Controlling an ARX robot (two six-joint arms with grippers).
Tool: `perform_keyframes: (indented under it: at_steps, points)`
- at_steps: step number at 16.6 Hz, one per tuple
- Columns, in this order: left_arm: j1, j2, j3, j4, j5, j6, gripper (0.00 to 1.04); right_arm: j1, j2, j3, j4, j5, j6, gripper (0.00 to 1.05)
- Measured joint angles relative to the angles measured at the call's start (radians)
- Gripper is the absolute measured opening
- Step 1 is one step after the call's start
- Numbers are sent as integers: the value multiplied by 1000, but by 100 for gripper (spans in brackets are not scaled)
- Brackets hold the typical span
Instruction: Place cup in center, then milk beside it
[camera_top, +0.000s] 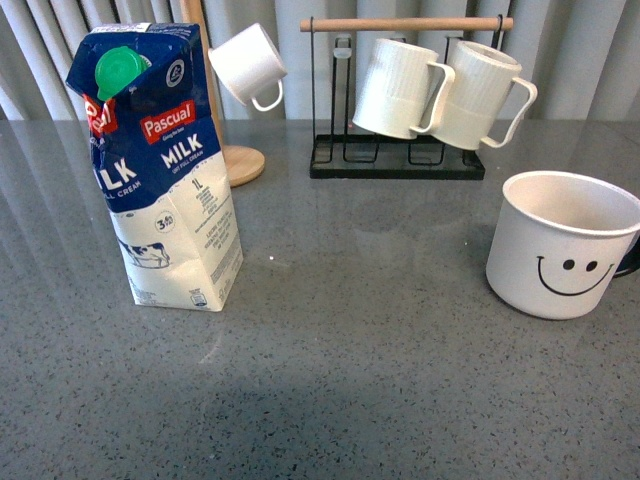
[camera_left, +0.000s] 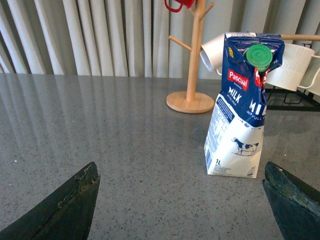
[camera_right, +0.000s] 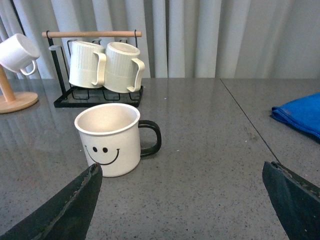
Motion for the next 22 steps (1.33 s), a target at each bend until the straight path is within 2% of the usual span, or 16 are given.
perform_keyframes:
  at_steps: [22]
  points:
    - [0, 0, 0, 0, 0, 0, 98, 0, 0, 0, 0, 0, 0, 98]
